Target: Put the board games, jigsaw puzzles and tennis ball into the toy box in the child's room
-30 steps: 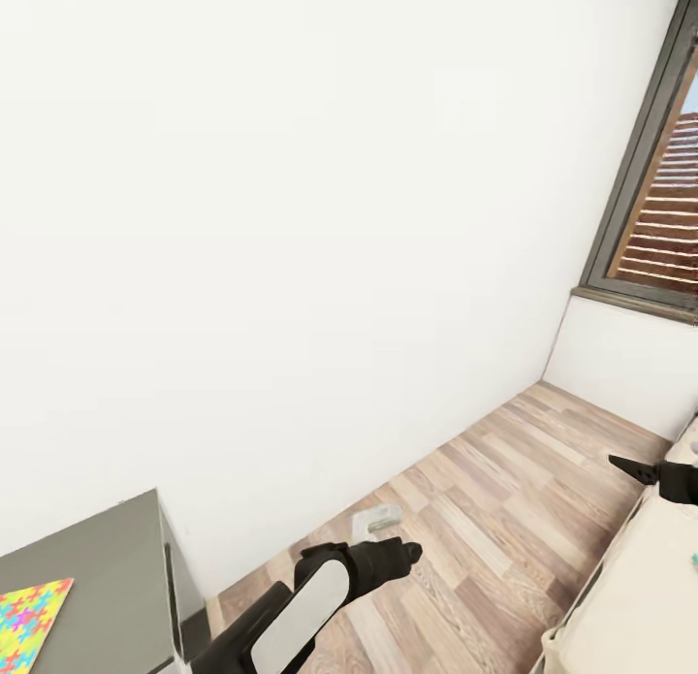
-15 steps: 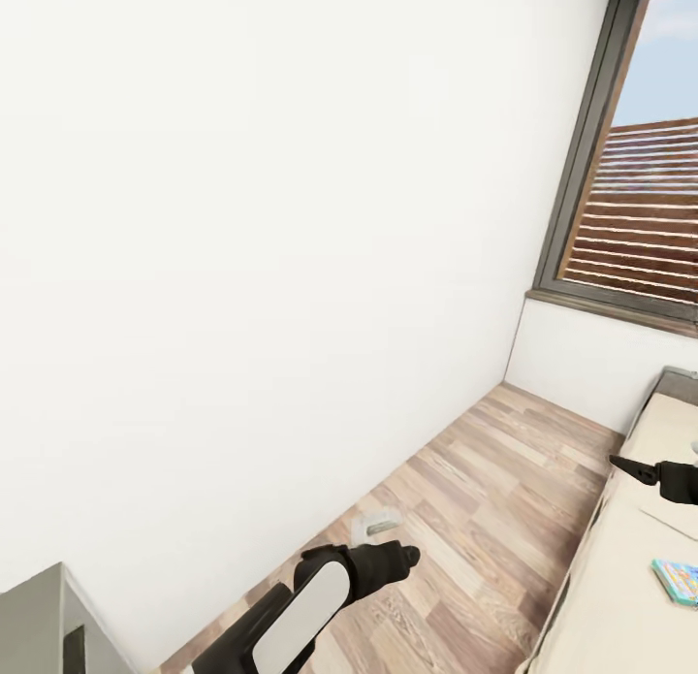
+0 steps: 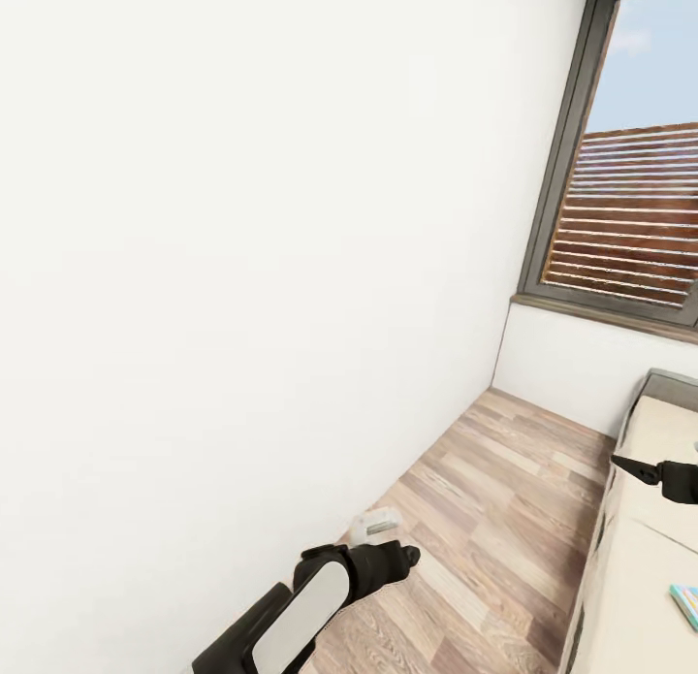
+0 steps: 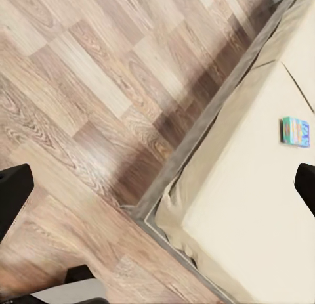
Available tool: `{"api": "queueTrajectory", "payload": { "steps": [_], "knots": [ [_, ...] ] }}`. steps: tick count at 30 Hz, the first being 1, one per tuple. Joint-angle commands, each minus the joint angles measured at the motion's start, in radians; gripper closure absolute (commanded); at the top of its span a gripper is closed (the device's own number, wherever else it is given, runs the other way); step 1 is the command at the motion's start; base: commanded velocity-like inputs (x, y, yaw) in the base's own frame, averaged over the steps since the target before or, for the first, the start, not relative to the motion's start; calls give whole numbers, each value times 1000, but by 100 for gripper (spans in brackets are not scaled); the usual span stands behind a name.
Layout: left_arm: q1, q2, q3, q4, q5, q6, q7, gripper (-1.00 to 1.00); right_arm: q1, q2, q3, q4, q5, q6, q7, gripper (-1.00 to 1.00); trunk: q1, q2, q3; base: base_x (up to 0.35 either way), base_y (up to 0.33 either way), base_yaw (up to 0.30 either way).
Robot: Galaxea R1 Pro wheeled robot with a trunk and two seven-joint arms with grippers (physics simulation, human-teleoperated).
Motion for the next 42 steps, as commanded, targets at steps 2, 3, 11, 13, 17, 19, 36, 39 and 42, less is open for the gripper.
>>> {"api": "queueTrajectory", "payload": {
  "steps": [2, 3, 11, 13, 17, 19, 36, 39, 42],
  "knots": [
    [-1, 0, -1, -1, 7, 0, 8, -100, -2, -1, -1, -1, 9, 6, 11, -100, 1, -2, -2, 338, 102, -14],
    [-1, 0, -1, -1, 7, 0, 8, -100, -2, -1, -2, -2, 9, 6, 11, -100, 1, -2, -2, 339, 73, -10],
    [-1, -1, -1, -1, 8, 0, 8, -100, 1, 3, -1, -1, 4, 5, 13, -100, 1, -2, -2, 201, -46, -2],
    [-1, -2, 0, -1, 9, 0, 8, -100, 1, 5, 0, -1, 3, 3, 14, -100, 1, -2, -2, 19, -8, 0],
    [-1, -2, 0, -1, 10, 1, 8, -100, 2, 9, 0, -1, 1, 1, 13, -100, 1, -2, -2, 9, -4, 0],
    [-1, -3, -1, -1, 10, 0, 6, -100, 3, 9, -1, -2, 1, 0, 13, -100, 1, -2, -2, 62, -2, 0],
    [-1, -3, 0, -1, 8, 1, -4, -100, 3, 1, -1, -2, 0, 3, 14, -100, 1, -2, -2, 172, 0, -154],
    [-1, -4, 0, -1, 8, 1, -4, -100, 3, 0, -1, -2, 0, 3, 14, -100, 1, -2, -2, 8, 0, -290],
    [-1, -4, -1, -1, 9, 1, -4, -100, 3, 0, -1, -2, 0, 4, 14, -100, 1, -2, -2, 3, 0, -292]
  ]
}}
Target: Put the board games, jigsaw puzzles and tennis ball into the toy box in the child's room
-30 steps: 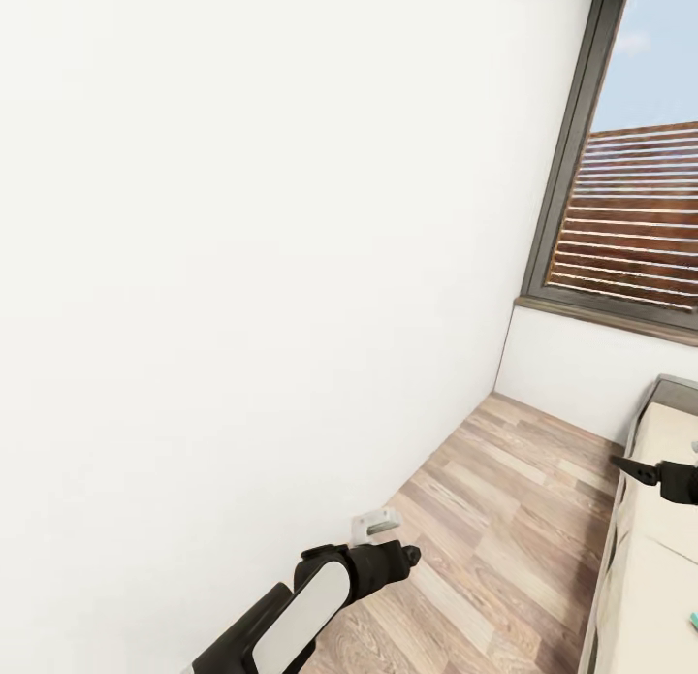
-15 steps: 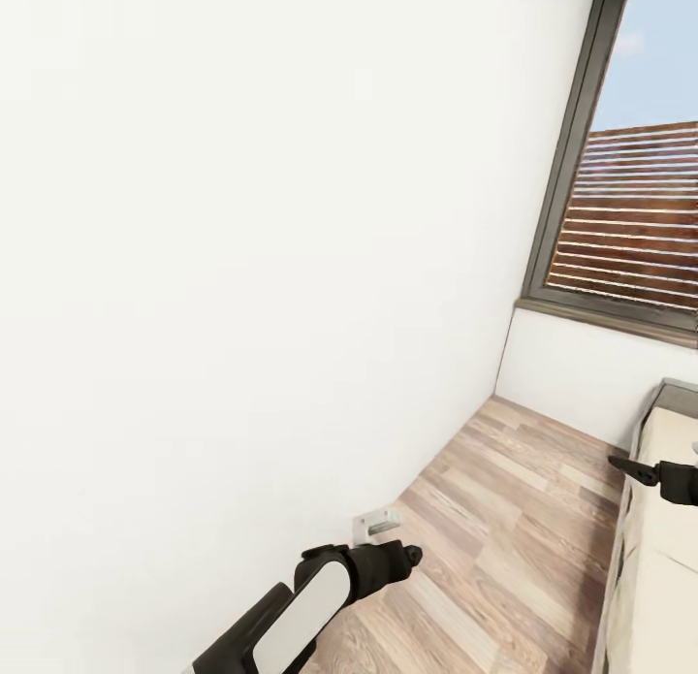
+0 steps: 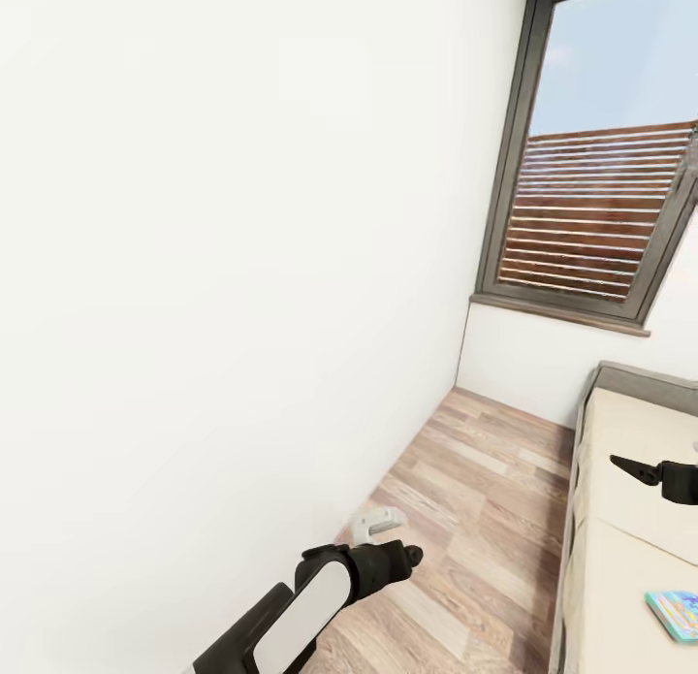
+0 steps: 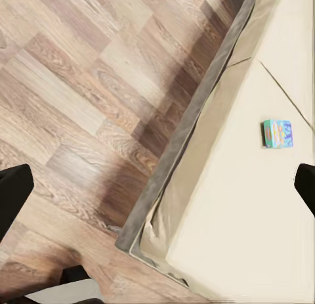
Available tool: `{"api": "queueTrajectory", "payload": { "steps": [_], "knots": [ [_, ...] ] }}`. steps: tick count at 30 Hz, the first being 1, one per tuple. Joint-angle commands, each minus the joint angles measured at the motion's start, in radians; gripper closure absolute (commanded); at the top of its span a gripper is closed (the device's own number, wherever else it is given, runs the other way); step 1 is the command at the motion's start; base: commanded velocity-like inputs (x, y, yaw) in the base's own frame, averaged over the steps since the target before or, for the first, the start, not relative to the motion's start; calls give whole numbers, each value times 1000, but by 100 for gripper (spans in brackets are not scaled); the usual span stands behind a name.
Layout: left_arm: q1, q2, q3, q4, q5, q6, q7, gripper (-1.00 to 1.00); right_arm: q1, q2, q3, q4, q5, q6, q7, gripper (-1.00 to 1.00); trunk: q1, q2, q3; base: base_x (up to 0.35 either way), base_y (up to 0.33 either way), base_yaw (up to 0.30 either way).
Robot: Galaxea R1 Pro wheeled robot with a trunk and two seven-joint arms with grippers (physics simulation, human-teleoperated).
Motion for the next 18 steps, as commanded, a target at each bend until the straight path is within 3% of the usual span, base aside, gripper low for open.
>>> {"api": "queueTrajectory", "payload": {
  "steps": [1, 10, 18],
  "knots": [
    [-1, 0, -1, -1, 8, 1, 8, -100, -2, 0, -1, -1, 9, 6, 10, -100, 1, -2, -2, 2, 0, -293],
    [-1, 0, -1, -1, 8, 1, -21, -100, -2, 0, -1, -1, 9, 6, 10, -100, 1, -2, -2, 17, 0, -293],
    [-1, 0, -1, -1, 7, 1, -30, -100, -3, -1, -1, -1, 9, 6, 10, -100, 1, -2, -2, 192, 31, -293]
  ]
}}
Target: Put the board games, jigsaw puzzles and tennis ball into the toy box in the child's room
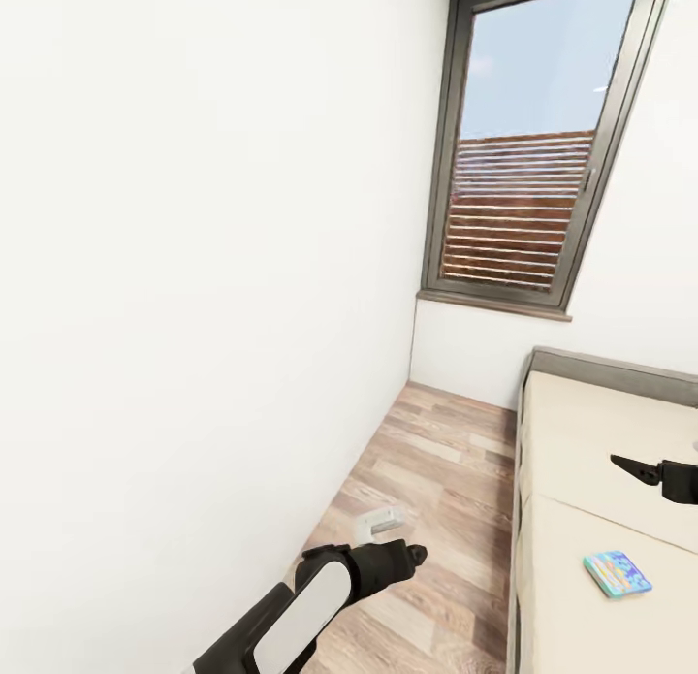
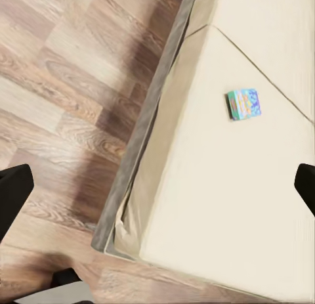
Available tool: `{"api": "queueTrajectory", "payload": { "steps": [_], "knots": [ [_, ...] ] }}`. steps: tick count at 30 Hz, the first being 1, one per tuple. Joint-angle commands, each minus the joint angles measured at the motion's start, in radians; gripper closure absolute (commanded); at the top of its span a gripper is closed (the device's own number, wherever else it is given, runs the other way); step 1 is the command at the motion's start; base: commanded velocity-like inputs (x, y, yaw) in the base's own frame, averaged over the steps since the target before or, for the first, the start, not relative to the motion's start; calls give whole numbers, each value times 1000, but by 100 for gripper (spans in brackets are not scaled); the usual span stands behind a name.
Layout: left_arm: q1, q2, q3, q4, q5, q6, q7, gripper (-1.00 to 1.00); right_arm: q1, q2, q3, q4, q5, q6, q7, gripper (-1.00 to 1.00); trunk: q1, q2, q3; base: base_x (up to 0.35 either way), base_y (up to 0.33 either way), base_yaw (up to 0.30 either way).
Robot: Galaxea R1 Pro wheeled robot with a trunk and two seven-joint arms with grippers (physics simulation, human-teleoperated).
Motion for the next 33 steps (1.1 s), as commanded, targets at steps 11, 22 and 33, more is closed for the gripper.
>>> {"api": "queueTrajectory", "payload": {
  "steps": [11, 22, 33],
  "knots": [
    [-1, 2, -1, -1, 8, 0, 7, -100, -4, -2, -2, -1, 9, 6, 10, -100, 1, -2, -2, 141, 102, -293],
    [-1, 2, -1, -1, 8, 0, 7, -100, -4, -2, -2, -1, 9, 6, 10, -100, 1, -2, -2, 10, 12, -293],
    [-1, 0, -2, -1, 9, 0, 5, -100, -3, -1, -2, -1, 9, 6, 10, -100, 1, -2, -2, 162, 227, -293]
  ]
}}
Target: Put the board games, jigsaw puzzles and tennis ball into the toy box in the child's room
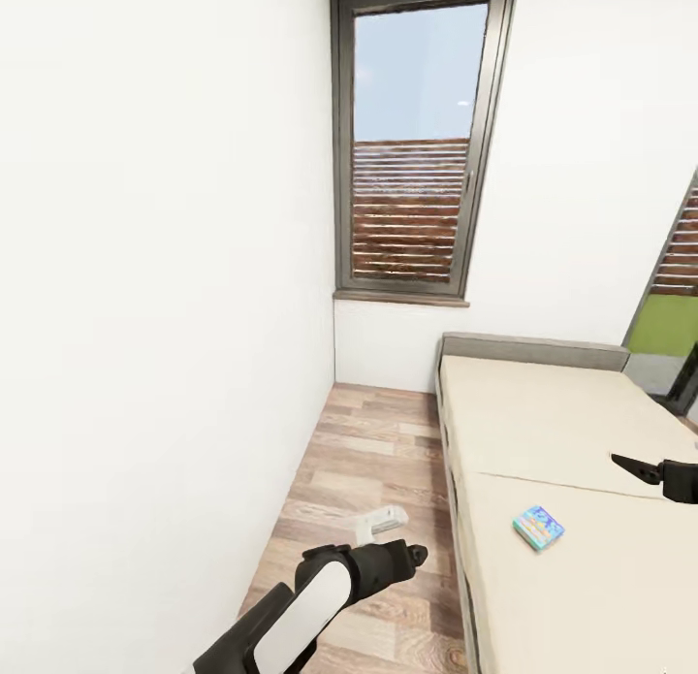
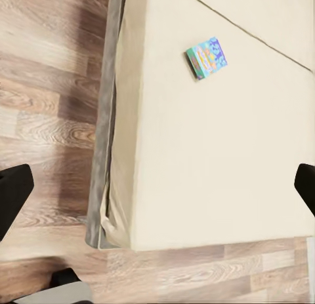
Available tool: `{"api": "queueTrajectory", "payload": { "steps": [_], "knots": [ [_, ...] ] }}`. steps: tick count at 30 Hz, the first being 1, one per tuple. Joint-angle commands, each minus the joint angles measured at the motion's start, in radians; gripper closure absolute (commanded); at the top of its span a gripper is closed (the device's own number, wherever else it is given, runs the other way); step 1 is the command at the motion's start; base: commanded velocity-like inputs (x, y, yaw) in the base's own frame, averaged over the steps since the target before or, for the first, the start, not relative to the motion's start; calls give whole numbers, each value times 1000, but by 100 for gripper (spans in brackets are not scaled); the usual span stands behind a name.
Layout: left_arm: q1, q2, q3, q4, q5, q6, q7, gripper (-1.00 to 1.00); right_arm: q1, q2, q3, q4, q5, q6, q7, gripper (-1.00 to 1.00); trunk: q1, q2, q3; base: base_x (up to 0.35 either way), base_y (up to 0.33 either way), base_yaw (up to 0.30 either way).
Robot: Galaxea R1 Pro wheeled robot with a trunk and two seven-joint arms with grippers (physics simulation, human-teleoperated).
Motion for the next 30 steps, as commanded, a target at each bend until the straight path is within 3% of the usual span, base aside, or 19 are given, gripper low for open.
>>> {"api": "queueTrajectory", "payload": {
  "steps": [1, 22, 30],
  "knots": [
    [-1, 1, -1, -2, 9, 0, 9, -100, -1, 0, -1, -1, 10, 6, 10, -100, 1, -2, -2, 239, 241, -229],
    [-1, -1, -1, -2, 9, 1, 10, -100, 2, 5, -2, -1, 10, -1, 11, -100, 1, -2, -2, 46, 33, -25],
    [-1, -2, -1, -2, 9, 2, 10, -100, 2, 1, -2, -1, 10, -1, 10, -100, 1, -2, -2, 230, 142, 0]
  ]
}}
